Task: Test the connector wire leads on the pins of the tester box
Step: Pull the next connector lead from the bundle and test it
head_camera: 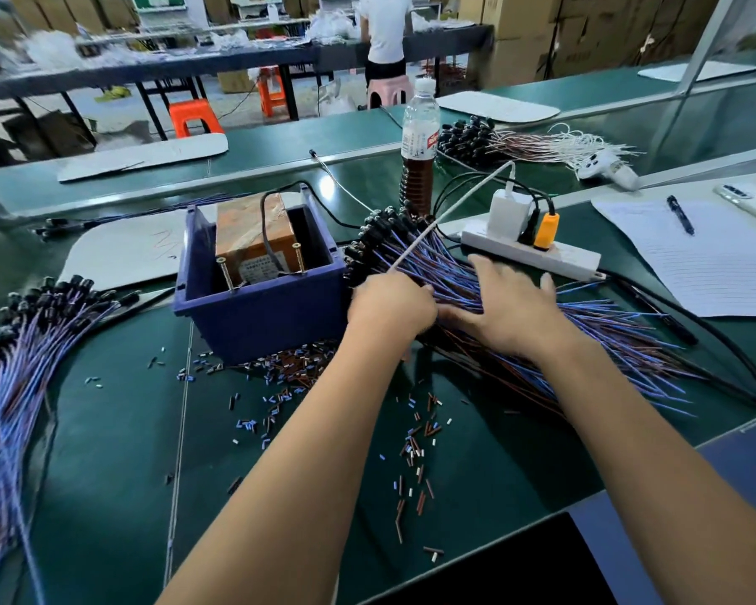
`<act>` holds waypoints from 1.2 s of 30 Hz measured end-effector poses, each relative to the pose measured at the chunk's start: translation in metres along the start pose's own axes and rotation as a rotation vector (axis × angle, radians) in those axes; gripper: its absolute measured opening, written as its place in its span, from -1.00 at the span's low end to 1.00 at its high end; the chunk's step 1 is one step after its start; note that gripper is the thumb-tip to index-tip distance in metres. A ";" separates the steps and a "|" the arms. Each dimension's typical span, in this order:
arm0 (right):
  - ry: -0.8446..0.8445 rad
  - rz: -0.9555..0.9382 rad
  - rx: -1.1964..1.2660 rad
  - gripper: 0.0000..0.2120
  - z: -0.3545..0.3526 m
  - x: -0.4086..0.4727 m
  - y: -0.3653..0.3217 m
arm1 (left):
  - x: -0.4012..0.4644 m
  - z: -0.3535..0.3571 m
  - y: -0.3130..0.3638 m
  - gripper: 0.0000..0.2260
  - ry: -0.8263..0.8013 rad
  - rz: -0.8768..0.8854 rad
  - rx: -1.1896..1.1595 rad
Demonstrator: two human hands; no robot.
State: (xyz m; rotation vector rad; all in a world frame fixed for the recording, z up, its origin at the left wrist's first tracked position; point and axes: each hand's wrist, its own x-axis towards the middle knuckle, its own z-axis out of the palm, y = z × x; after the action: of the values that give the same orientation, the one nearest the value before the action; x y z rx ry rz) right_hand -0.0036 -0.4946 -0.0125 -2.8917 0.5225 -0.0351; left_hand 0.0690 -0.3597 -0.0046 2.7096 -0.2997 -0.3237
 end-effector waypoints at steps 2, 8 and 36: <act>-0.077 -0.035 -0.062 0.09 0.004 0.002 -0.003 | -0.001 0.002 0.001 -0.57 -0.048 -0.036 -0.197; 0.002 -0.022 -0.132 -0.05 0.017 0.000 -0.012 | -0.004 0.010 0.019 -0.77 0.159 -0.020 -0.436; 0.178 0.001 -0.216 -0.19 0.041 -0.003 -0.046 | 0.002 0.013 0.018 -0.84 0.237 -0.093 -0.700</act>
State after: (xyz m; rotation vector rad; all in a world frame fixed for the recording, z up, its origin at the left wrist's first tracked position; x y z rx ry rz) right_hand 0.0120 -0.4433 -0.0436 -3.1169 0.5921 -0.2526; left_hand 0.0642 -0.3813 -0.0091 2.0424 0.0157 -0.0987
